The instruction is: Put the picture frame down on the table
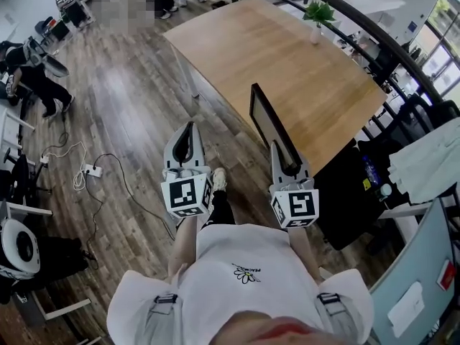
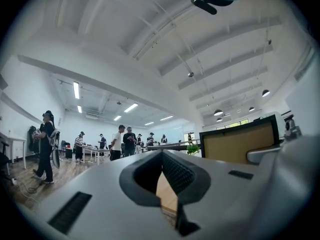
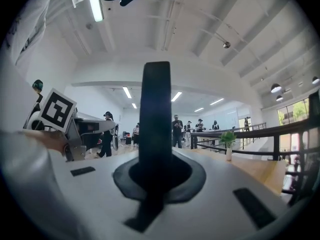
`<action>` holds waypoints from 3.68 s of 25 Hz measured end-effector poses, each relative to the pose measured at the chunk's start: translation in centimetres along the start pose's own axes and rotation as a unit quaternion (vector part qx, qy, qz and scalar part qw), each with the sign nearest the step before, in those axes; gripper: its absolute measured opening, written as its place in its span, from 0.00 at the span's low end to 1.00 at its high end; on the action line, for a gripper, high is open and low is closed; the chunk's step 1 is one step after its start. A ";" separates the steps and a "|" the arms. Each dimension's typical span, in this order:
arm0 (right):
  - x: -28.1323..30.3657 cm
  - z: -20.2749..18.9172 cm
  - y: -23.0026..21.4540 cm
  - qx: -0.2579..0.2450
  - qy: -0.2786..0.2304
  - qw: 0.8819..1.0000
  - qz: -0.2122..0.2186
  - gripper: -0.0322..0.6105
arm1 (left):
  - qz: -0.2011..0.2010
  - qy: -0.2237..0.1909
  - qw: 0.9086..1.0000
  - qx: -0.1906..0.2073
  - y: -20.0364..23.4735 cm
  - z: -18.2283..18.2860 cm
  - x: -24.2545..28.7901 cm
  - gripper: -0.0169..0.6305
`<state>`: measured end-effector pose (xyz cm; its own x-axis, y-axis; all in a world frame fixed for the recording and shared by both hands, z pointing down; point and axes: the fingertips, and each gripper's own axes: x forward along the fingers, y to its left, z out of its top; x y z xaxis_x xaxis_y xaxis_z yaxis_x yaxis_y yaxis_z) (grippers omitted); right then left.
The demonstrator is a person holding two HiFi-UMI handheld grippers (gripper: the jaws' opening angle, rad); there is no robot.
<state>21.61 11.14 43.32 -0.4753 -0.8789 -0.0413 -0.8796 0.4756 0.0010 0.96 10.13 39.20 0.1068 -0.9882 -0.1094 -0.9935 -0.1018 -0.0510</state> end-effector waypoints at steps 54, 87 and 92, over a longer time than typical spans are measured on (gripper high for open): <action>42.0 0.7 -0.3 0.004 0.000 1.000 -0.028 0.08 | -0.055 0.001 0.997 -0.055 19.8 -5.3 34.5 0.05; 42.4 -2.9 -7.6 -0.239 0.142 0.958 -0.070 0.08 | -0.063 0.008 0.998 -0.029 17.2 -5.4 35.8 0.05; 42.7 -5.9 -8.6 -0.348 0.212 0.912 -0.054 0.08 | -0.064 0.016 0.998 -0.024 17.0 -5.8 35.9 0.05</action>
<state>8.81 -30.73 47.39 -0.2190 -0.9248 0.3112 -0.6509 0.3761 0.6595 -12.32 -27.71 40.22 0.2330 -0.9697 -0.0737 -0.9725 -0.2326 -0.0145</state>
